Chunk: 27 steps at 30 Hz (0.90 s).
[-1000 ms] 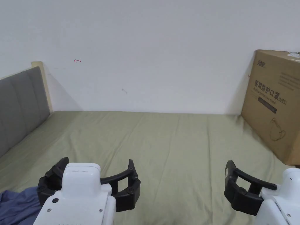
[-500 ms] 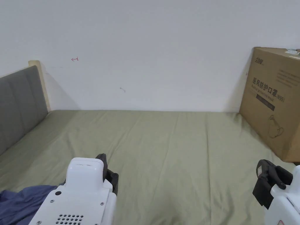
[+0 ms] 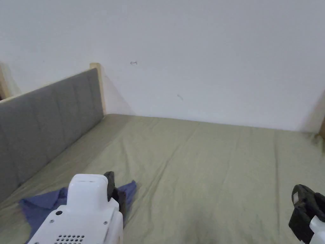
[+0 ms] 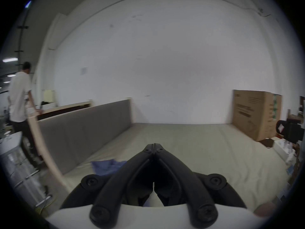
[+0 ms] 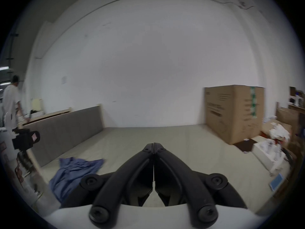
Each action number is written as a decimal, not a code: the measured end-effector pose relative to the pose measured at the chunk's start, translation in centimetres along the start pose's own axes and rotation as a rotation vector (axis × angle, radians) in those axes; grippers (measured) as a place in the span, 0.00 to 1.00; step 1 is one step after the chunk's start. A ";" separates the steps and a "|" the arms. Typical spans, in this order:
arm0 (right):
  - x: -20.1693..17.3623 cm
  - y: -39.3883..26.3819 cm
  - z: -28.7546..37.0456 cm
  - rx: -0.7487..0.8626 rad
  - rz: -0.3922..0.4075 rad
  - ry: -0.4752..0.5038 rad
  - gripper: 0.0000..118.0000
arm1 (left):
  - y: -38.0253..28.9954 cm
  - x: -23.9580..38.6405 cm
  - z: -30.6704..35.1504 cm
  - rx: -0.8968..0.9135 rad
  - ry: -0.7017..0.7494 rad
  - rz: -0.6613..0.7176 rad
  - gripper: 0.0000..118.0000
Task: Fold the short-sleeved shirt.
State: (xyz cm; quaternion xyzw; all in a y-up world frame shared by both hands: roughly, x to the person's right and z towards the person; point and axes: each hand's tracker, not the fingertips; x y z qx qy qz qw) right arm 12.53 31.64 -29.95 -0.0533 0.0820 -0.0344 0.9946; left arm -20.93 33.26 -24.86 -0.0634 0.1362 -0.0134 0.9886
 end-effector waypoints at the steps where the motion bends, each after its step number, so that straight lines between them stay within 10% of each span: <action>1: -2.0 0.0 -0.6 -0.012 0.014 0.075 0.00 | 0.1 -2.2 0.5 -0.010 0.058 0.007 0.00; 4: -6.2 0.1 -1.6 -0.035 -0.004 0.245 0.00 | -0.3 -7.3 2.3 -0.013 0.194 0.012 0.00; 11: -9.1 -0.2 -4.0 -0.090 -0.025 0.309 0.00 | -1.9 -10.9 3.0 -0.021 0.308 0.009 0.00; 19: -7.3 -2.5 -5.9 -0.201 -0.001 0.236 0.00 | -5.3 -14.0 -12.8 -0.483 -0.118 0.103 0.01; 21: -6.3 -3.1 -6.3 -0.228 -0.014 0.209 0.00 | -8.4 -13.9 -17.2 -0.637 -0.175 0.170 0.36; 23: -5.4 -3.8 -6.8 -0.261 -0.018 0.172 0.00 | -11.7 -13.5 -21.0 -0.729 -0.150 0.187 1.00; 27: -3.6 -5.1 -7.9 -0.339 -0.024 0.104 0.00 | -17.3 -12.3 -25.8 -0.831 -0.126 0.173 0.93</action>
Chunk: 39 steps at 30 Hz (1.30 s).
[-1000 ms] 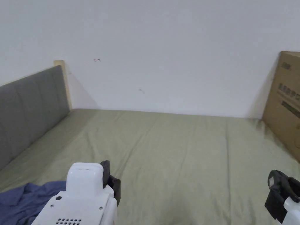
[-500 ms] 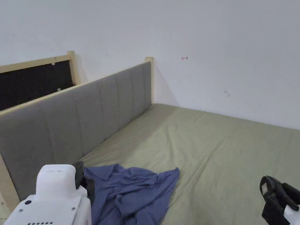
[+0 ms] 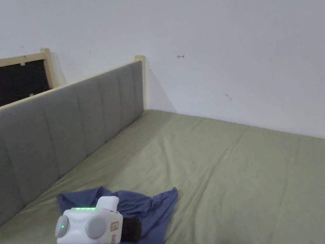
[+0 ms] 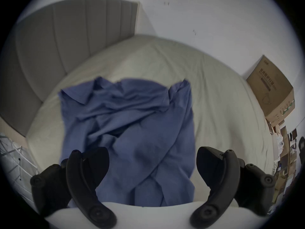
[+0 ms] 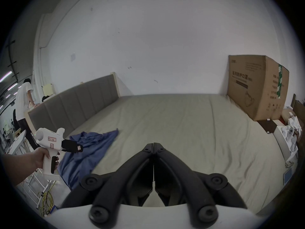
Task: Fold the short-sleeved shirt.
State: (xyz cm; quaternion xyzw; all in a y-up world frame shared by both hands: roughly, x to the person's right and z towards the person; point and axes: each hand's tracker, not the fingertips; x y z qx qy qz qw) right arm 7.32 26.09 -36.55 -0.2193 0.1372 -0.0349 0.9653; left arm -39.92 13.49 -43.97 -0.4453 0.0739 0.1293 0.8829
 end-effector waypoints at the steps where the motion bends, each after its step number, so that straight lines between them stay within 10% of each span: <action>1: 0.4 -0.2 -0.3 -0.018 -0.002 -0.016 0.00 | -0.1 0.0 -1.7 -0.039 -0.014 0.003 0.93; 9: 2.1 -2.1 -2.9 -0.129 -0.020 -0.027 0.00 | -0.6 1.8 -9.2 -0.191 0.041 -0.271 1.00; 16: 1.1 -2.9 -3.5 -0.145 -0.047 0.042 0.00 | -1.0 1.7 -7.5 -0.149 0.052 -0.200 0.90; 17: 1.0 -2.9 -3.4 -0.149 -0.041 0.046 0.00 | -1.1 1.7 -6.8 -0.107 0.064 -0.196 0.81; 20: 1.0 -2.8 -2.5 -0.140 -0.032 0.062 0.00 | -1.4 1.4 -4.4 -0.023 0.091 -0.208 0.09; 30: 4.8 -2.0 2.2 -0.078 -0.083 0.024 0.00 | 2.3 0.2 10.7 0.231 -0.024 -0.216 0.09; 39: 8.3 -2.4 6.5 -0.028 -0.171 -0.029 0.00 | 9.2 14.2 29.7 0.612 -0.273 -0.371 0.09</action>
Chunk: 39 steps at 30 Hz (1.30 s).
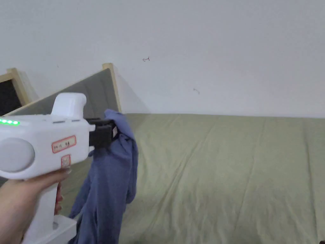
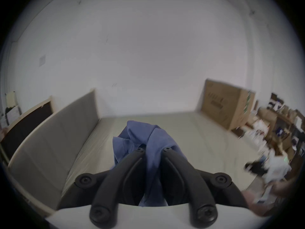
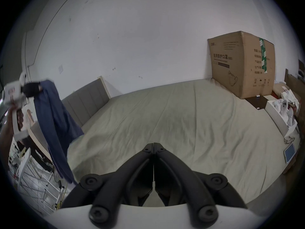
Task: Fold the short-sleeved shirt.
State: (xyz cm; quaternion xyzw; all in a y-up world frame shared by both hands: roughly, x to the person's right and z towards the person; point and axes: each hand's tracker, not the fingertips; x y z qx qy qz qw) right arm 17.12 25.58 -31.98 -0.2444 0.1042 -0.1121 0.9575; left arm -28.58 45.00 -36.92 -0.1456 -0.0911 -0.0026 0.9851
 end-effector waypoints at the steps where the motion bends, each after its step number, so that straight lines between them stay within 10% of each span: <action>1: 0.3 0.1 0.6 0.008 -0.009 0.000 0.00 | 1.9 1.6 0.2 0.039 -0.034 0.006 0.09; 11: 4.4 1.1 6.2 0.103 -0.026 -0.076 0.00 | 6.0 16.9 -6.9 -0.120 -0.287 0.006 0.09; 20: 9.3 -1.0 5.9 0.025 -0.126 -0.173 0.00 | -18.0 24.9 -24.6 -0.833 -0.359 0.151 0.13; 22: 9.9 -1.5 5.7 0.013 -0.141 -0.169 0.00 | -23.1 25.0 -25.9 -0.919 -0.314 0.149 0.36; 24: 10.1 -1.8 5.4 -0.005 -0.138 -0.177 0.00 | -25.5 24.6 -26.3 -0.937 -0.278 0.144 0.94; 25: 10.2 -2.0 5.3 -0.015 -0.132 -0.180 0.00 | -26.0 24.3 -26.1 -0.928 -0.279 0.140 1.00; 34: 8.7 -1.3 4.3 -0.014 -0.139 -0.155 0.00 | -16.4 17.9 -16.5 -0.498 -0.288 0.162 0.88; 39: 5.9 -0.1 6.3 0.134 -0.042 -0.153 0.00 | -14.9 14.7 -5.3 -0.058 -0.173 0.225 0.53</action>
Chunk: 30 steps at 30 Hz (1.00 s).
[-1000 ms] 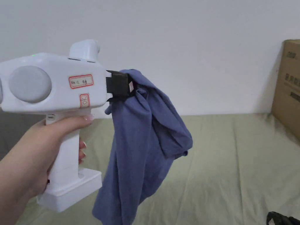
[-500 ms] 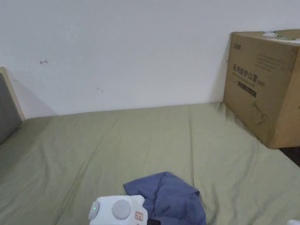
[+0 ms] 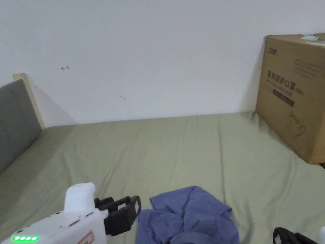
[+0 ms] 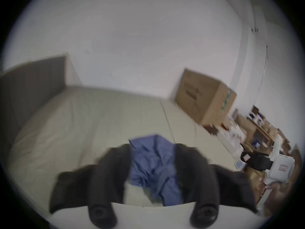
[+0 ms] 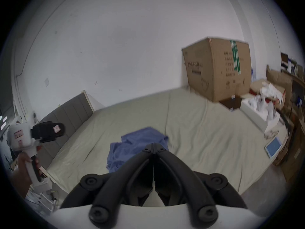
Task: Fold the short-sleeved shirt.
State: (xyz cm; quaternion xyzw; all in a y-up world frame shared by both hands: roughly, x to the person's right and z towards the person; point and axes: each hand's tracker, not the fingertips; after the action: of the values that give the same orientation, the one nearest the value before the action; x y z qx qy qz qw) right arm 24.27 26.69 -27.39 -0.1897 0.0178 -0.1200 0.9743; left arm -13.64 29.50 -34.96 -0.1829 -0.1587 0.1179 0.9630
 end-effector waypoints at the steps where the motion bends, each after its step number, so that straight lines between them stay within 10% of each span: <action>1: -0.5 0.1 0.6 0.045 0.022 -0.002 0.00 | -0.7 0.2 2.0 0.080 0.051 -0.020 0.34; 3: -1.3 0.2 1.6 0.120 0.052 -0.013 0.00 | -1.9 0.8 4.6 0.172 0.172 -0.081 0.02; 20: -2.8 -0.1 3.2 0.221 0.094 -0.045 0.00 | -4.4 2.0 7.1 0.250 0.263 -0.175 0.00; 30: -1.3 0.0 -1.1 0.054 0.028 -0.018 0.00 | -0.6 -5.5 -17.6 -0.614 0.031 0.089 0.00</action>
State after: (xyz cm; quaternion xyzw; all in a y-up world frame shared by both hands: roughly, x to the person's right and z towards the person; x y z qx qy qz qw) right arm 22.95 26.65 -28.41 -0.1640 0.0086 -0.1049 0.9808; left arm -12.46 21.90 -51.70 -0.4737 -0.1639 0.1037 0.8591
